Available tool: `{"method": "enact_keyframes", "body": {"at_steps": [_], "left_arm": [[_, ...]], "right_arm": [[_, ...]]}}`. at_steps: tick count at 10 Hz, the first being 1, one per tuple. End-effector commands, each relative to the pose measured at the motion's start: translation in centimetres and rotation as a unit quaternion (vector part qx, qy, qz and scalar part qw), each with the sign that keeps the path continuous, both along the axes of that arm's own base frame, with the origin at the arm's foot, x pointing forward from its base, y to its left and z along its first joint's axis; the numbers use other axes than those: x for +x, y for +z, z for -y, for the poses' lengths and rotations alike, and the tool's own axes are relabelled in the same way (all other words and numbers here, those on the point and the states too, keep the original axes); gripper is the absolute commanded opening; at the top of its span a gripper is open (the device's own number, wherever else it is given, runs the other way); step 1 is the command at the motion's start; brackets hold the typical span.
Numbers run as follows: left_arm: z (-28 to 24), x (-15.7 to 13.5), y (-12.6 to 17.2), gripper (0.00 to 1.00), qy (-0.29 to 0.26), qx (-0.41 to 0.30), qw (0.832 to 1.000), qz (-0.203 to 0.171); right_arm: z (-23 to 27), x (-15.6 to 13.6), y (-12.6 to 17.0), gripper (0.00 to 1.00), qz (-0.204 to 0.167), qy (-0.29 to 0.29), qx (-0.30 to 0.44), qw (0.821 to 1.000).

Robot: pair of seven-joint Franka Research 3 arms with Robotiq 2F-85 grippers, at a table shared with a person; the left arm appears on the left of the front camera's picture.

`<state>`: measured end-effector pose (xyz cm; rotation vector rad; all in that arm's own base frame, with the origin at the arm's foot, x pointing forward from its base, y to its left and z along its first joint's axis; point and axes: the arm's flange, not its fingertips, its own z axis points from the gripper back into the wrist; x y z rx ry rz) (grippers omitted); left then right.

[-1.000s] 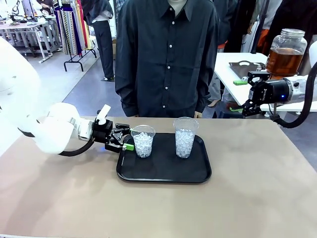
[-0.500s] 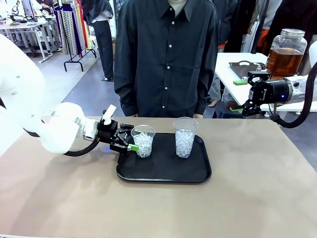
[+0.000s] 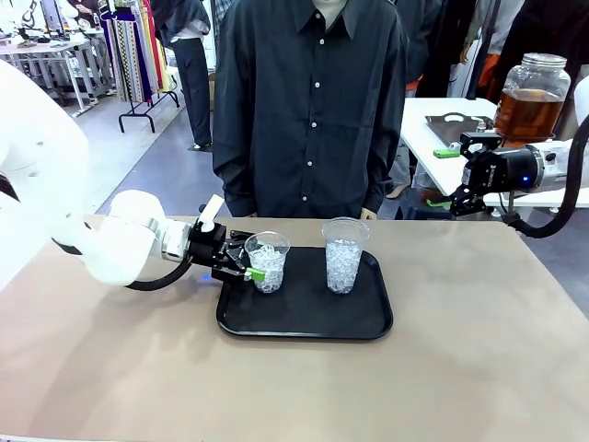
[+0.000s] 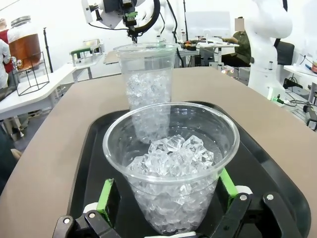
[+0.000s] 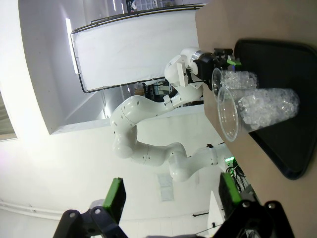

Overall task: Pour the drink into the iced cup.
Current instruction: Pick up the iced cup indicated by the human and present it to them.

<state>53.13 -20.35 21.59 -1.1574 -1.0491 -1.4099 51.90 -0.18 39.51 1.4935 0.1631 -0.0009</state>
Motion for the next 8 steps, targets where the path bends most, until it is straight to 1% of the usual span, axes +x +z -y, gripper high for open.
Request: {"method": "enact_keyframes", "body": {"at_steps": [1, 4, 5, 6, 8], "left_arm": [[1.27, 0.7, -0.03, 1.0, 0.009, -0.001, 1.0, -0.009], [1.68, 0.81, -0.19, 1.0, 0.001, 0.001, 1.0, -0.018], [1.79, 0.78, -0.23, 0.81, 0.0, -0.001, 1.0, -0.025], [1.86, 0.72, -0.23, 0.61, 0.0, 0.0, 1.0, -0.019], [1.94, 0.52, -0.15, 0.61, 0.002, -0.003, 1.0, -0.015]], "right_arm": [[0.05, -0.11, 0.08, 1.0, 0.003, -0.002, 0.001, 1.0], [0.05, -0.11, 0.08, 1.0, 0.003, -0.002, 0.001, 1.0], [0.05, -0.11, 0.08, 1.0, 0.003, -0.002, 0.001, 1.0], [0.05, -0.11, 0.08, 1.0, 0.003, -0.002, 0.001, 1.0], [0.05, -0.11, 0.08, 1.0, 0.003, -0.002, 0.001, 1.0]]}}
